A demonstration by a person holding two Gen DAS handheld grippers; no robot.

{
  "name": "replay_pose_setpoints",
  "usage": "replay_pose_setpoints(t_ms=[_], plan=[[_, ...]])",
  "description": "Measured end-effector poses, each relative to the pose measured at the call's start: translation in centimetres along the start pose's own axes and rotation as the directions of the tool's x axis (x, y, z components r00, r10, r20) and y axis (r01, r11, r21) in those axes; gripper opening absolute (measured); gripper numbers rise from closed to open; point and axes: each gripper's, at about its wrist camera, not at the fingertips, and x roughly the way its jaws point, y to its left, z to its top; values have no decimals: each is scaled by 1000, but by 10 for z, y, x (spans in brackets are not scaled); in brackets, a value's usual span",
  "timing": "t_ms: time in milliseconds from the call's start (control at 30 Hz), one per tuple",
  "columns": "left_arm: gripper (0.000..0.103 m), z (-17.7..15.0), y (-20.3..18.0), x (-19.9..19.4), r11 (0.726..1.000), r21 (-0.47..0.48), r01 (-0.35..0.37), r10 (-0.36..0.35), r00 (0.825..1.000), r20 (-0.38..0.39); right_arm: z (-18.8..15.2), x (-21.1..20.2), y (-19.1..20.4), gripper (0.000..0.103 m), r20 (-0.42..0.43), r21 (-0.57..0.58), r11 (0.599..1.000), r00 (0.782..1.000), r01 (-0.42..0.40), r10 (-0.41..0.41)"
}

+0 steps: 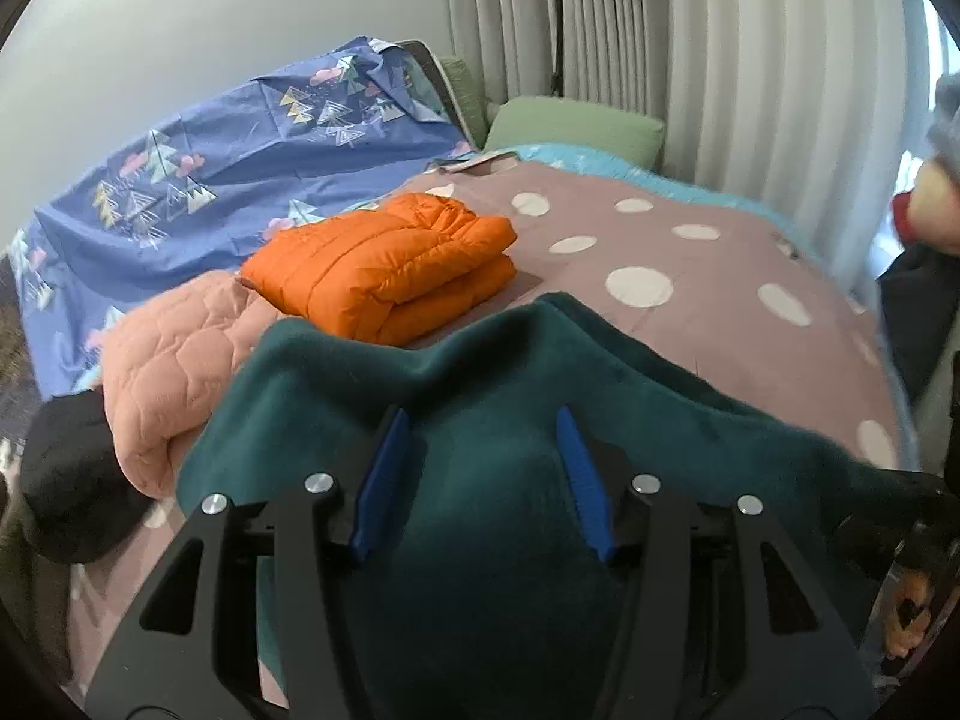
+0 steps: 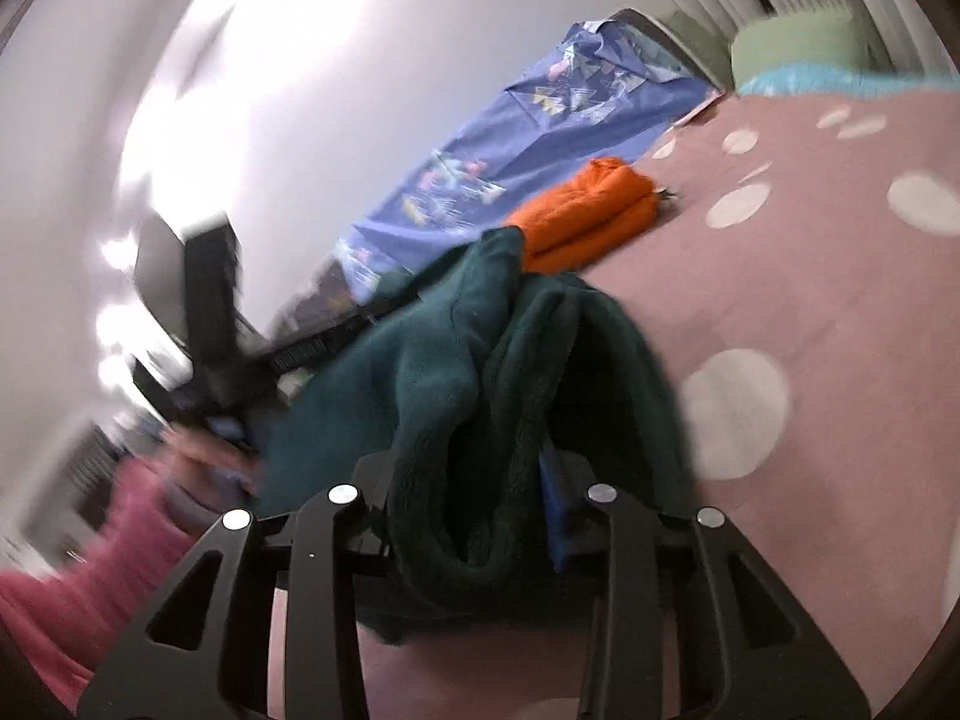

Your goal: Fold large clothes

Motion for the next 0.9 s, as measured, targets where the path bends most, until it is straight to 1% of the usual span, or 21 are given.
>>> replay_pose_setpoints(t_ms=[33, 67, 100, 133, 167, 200, 267, 300, 333, 367, 400, 467, 500, 567, 667, 700, 767, 800, 833, 867, 900], plan=[[53, 2, -7, 7, 1000, 10, -23, 23, 1000, -11, -4, 9, -15, 40, -52, 37, 999, 999, -8, 10], [53, 2, -14, 13, 999, 29, -36, 37, 999, -18, -7, 14, -31, 43, -86, 108, 993, 995, -37, 46], [53, 2, -22, 16, 997, 65, -50, 51, 999, -14, -10, 12, -47, 44, -80, 206, 973, 990, -99, 118], [53, 1, -27, 15, 994, 86, -61, 62, 998, 0, -9, 8, -55, 49, -77, 259, 955, 983, -144, 169], [53, 1, -29, 13, 993, 92, -69, 68, 998, 13, -6, 5, -62, 56, -77, 299, 937, 974, -182, 214], [54, -1, -26, 10, 994, 84, -69, 67, 997, 25, 0, -3, -67, 59, -50, 324, 921, 969, -215, 243], [54, -9, -11, 0, 999, 30, -39, 37, 997, 62, 18, -17, -73, 60, -3, 321, 924, 975, -210, 223], [54, -13, -7, -2, 1000, 13, -29, 28, 997, 74, 32, -22, -75, 59, 8, 307, 936, 984, -173, 180], [54, -19, 3, -9, 1000, -21, -4, 6, 995, 98, 45, -21, -75, 49, 3, 288, 948, 990, -138, 143], [54, -21, 7, -11, 999, -37, 9, -5, 994, 106, 57, -17, -74, 36, -9, 264, 957, 992, -119, 126], [54, -24, 12, -13, 998, -55, 20, -13, 993, 115, 71, -7, -70, 33, -37, 234, 967, 993, -104, 116], [54, -28, 19, -15, 996, -88, 34, -22, 992, 125, 88, 17, -62, 33, -103, 196, 977, 989, -87, 108], [54, -29, 21, -15, 995, -95, 39, -27, 991, 127, 95, 35, -57, 33, -152, 174, 982, 983, -76, 103], [54, -29, 21, -16, 995, -95, 43, -31, 991, 132, 102, 64, -50, 40, -215, 155, 986, 972, -64, 97], [54, -29, 20, -15, 995, -91, 44, -31, 991, 133, 112, 111, -43, 44, -312, 142, 988, 945, -52, 95], [54, -29, 20, -15, 995, -92, 44, -32, 991, 134, 110, 130, -42, 46, -361, 137, 990, 929, -37, 85], [54, -29, 22, -15, 994, -100, 49, -35, 990, 134, 108, 149, -48, 48, -390, 180, 983, 916, -23, 93], [54, -29, 24, -14, 993, -109, 52, -37, 990, 134, 110, 159, -51, 48, -396, 225, 973, 908, -51, 139], [54, -29, 27, -13, 991, -122, 56, -39, 990, 133, 113, 162, -51, 36, -387, 240, 968, 907, -71, 163], [54, -29, 31, -13, 988, -138, 67, -48, 990, 131, 118, 163, -48, 21, -364, 243, 964, 910, -111, 197], [54, -27, 36, -14, 982, -166, 90, -68, 989, 133, 125, 155, -38, 20, -317, 214, 965, 923, -152, 216]])
